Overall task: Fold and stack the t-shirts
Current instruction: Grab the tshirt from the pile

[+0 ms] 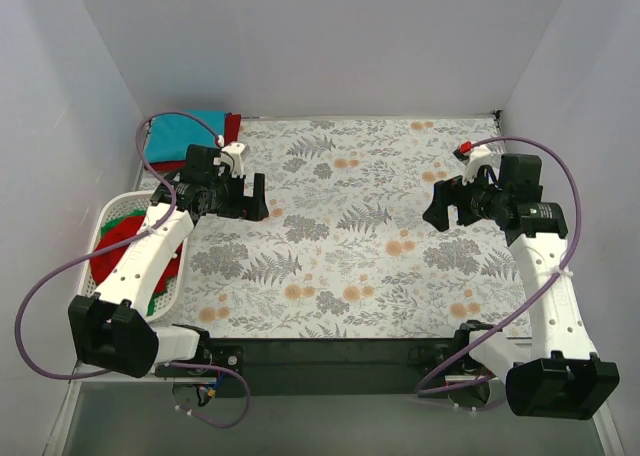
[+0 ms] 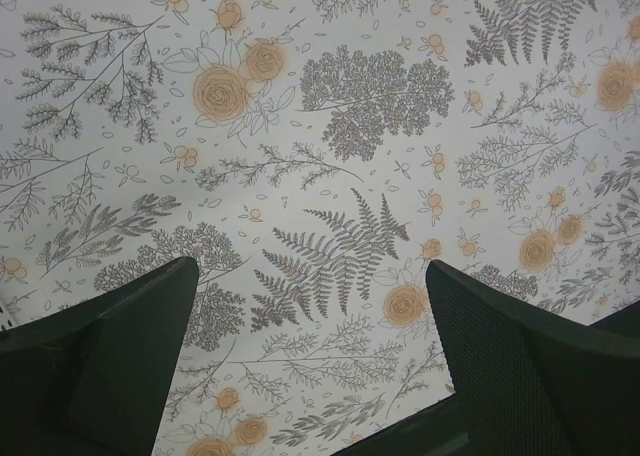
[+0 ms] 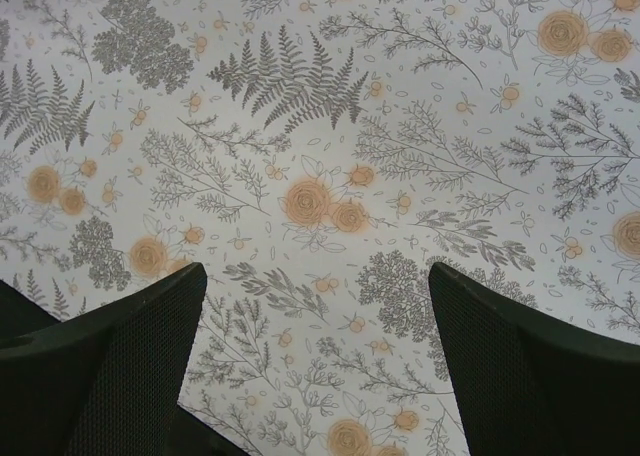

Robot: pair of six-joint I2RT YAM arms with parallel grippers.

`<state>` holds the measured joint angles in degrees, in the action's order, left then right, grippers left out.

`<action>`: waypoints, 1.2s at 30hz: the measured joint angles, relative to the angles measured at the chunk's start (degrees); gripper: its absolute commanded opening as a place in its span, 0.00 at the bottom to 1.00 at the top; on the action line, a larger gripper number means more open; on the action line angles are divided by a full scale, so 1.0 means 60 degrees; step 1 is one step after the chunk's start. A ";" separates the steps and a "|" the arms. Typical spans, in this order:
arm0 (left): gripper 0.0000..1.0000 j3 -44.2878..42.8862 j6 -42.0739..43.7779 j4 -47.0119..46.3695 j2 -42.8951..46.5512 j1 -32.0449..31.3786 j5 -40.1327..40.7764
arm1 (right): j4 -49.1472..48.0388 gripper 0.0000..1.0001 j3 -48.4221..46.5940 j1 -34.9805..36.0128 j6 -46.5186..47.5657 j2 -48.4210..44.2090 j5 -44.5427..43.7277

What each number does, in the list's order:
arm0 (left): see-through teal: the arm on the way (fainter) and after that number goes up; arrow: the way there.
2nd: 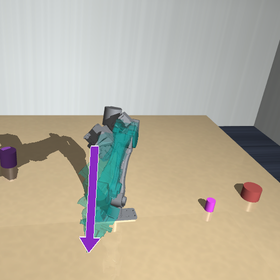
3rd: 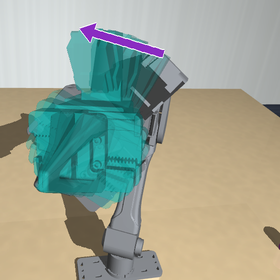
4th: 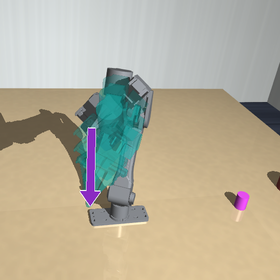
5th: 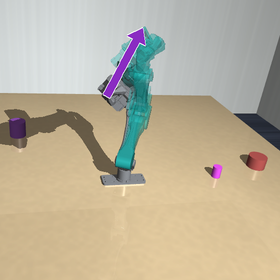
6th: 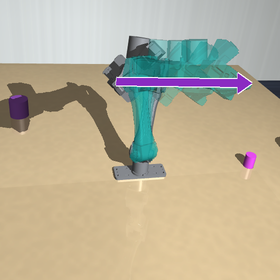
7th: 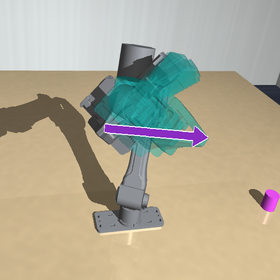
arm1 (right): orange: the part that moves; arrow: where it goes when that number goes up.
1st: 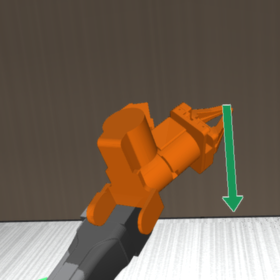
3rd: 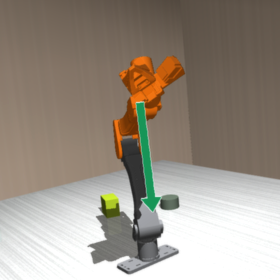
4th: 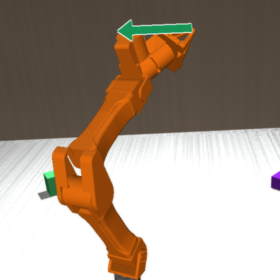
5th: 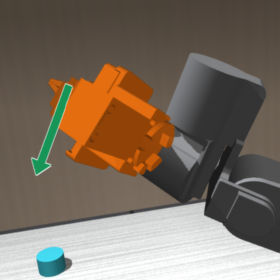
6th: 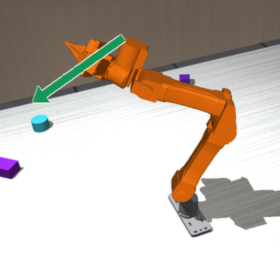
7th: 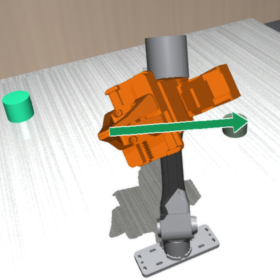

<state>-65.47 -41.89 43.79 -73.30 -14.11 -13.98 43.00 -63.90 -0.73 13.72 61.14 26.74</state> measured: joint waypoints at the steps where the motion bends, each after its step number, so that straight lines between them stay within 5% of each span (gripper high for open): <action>1: 0.98 -0.0091 0.0015 0.0066 -0.0047 0.0000 0.0007 | 0.0000 0.98 0.0120 0.0000 -0.0036 -0.0178 0.0058; 12: 0.98 -0.2750 0.0339 0.0463 -0.2441 0.0364 -0.0244 | -0.0106 0.98 0.0656 -0.0011 -0.0200 -0.0514 -0.0321; 25: 0.92 -0.5424 0.1293 0.2350 -0.3377 0.5439 -0.0648 | -0.0535 0.98 0.0674 -0.0011 0.0029 0.0284 0.0477; 29: 0.88 -0.5493 0.1512 0.2969 -0.3515 0.6065 0.0106 | -0.0645 0.98 0.0612 -0.0011 0.0051 0.0532 0.0725; 36: 0.87 -0.3446 0.1741 0.2947 -0.3384 0.6459 0.1494 | -0.0769 0.98 0.0055 -0.0011 0.0051 0.1253 0.0940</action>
<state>-86.15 -31.44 61.47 -93.60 24.64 -5.02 38.39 -63.57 -0.80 14.02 68.66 32.38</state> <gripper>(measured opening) 0.875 0.983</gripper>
